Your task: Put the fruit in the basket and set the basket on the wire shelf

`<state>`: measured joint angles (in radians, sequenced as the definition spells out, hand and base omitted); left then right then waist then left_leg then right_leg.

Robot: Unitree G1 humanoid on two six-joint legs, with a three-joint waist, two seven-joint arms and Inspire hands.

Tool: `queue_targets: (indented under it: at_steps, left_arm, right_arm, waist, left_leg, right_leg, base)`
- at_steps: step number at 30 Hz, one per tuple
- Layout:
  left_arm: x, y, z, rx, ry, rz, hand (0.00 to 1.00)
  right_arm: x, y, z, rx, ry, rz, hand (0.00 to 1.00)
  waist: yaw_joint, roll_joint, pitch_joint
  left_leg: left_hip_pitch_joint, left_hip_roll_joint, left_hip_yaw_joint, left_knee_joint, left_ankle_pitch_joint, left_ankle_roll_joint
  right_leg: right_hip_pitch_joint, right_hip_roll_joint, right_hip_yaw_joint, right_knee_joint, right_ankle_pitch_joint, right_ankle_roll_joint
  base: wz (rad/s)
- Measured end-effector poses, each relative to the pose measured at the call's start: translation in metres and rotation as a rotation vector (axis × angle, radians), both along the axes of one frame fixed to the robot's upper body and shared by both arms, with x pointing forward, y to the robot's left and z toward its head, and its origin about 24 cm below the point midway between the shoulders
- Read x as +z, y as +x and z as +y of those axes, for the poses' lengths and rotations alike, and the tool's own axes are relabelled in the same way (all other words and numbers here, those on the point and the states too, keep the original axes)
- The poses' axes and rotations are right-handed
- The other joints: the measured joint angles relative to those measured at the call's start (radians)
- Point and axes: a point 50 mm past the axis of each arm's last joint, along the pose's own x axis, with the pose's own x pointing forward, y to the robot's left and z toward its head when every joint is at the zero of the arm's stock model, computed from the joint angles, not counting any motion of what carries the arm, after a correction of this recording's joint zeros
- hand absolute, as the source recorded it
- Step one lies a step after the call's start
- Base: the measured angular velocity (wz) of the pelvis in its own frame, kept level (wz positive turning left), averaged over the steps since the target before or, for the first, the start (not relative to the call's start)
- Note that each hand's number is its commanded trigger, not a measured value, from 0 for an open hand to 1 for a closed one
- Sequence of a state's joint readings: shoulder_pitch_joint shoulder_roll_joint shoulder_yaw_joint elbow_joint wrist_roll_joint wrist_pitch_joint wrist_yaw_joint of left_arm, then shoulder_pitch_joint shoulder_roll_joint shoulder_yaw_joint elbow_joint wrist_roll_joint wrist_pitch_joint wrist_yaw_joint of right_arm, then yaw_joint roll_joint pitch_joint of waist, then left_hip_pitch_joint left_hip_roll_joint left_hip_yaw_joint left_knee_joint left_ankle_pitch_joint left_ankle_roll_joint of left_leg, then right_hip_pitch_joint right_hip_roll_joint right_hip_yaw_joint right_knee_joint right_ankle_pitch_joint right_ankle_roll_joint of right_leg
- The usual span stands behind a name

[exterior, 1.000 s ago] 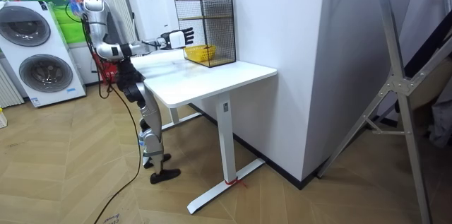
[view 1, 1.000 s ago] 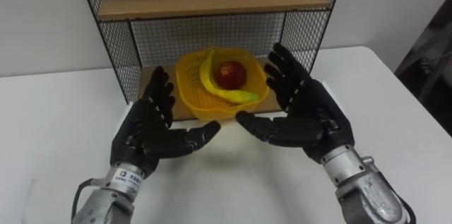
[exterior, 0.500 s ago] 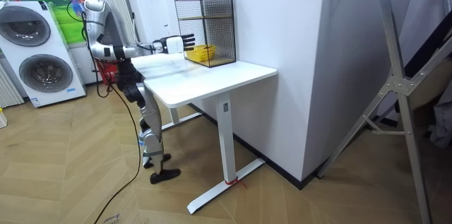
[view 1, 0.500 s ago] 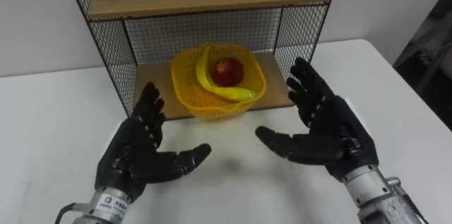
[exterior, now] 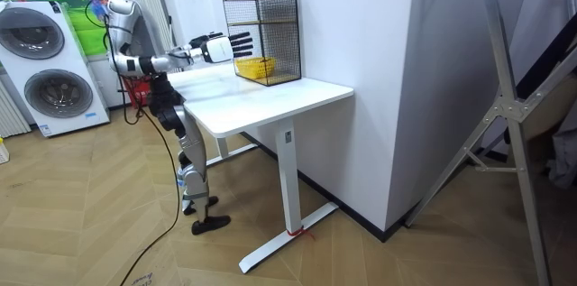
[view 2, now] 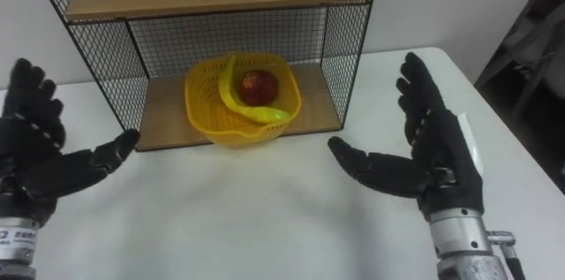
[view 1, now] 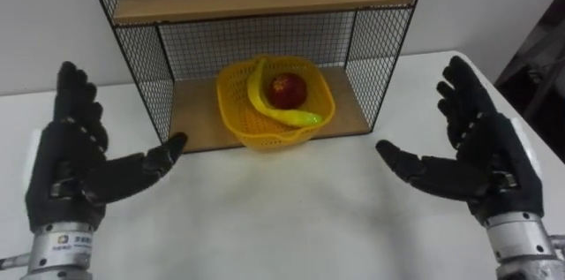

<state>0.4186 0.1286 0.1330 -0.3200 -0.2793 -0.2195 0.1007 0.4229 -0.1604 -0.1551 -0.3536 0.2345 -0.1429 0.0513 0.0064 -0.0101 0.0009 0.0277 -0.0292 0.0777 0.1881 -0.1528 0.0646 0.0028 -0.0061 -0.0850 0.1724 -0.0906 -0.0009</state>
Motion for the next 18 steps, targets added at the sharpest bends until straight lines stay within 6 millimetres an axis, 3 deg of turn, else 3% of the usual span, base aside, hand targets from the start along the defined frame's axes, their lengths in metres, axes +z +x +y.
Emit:
queue_targets:
  at_steps: [7, 11, 18]
  left_arm:
    - [0.035, -0.007, 0.023, 0.241, 0.087, -0.176, 0.0]
    - [0.043, -0.012, 0.035, 0.363, 0.108, -0.22, 0.0]
    - [0.056, -0.033, 0.065, 0.658, 0.187, -0.282, 0.0]
  right_arm:
    - [0.021, -0.003, -0.011, -0.14, -0.031, -0.113, 0.0]
    - [0.027, -0.006, -0.021, -0.213, -0.044, -0.149, 0.0]
    - [0.044, -0.021, -0.059, -0.489, -0.126, -0.22, 0.0]
  waist:
    - [0.028, 0.003, -0.0011]
    - [0.029, 0.003, 0.0]
    - [0.027, 0.005, 0.0011]
  left_leg:
    - [0.002, -0.002, -0.01, 0.001, 0.0, -0.001]
    - [0.001, -0.003, -0.02, 0.001, 0.001, -0.002]
    - [-0.005, -0.003, -0.021, 0.0, 0.002, -0.003]
  right_leg:
    - [0.004, -0.001, -0.01, -0.001, -0.001, 0.0]
    - [0.007, -0.003, -0.02, -0.002, -0.003, 0.0]
    - [-0.001, -0.002, -0.015, -0.001, -0.004, -0.001]
  base:
    - [0.04]
    - [0.07]
    - [0.0]
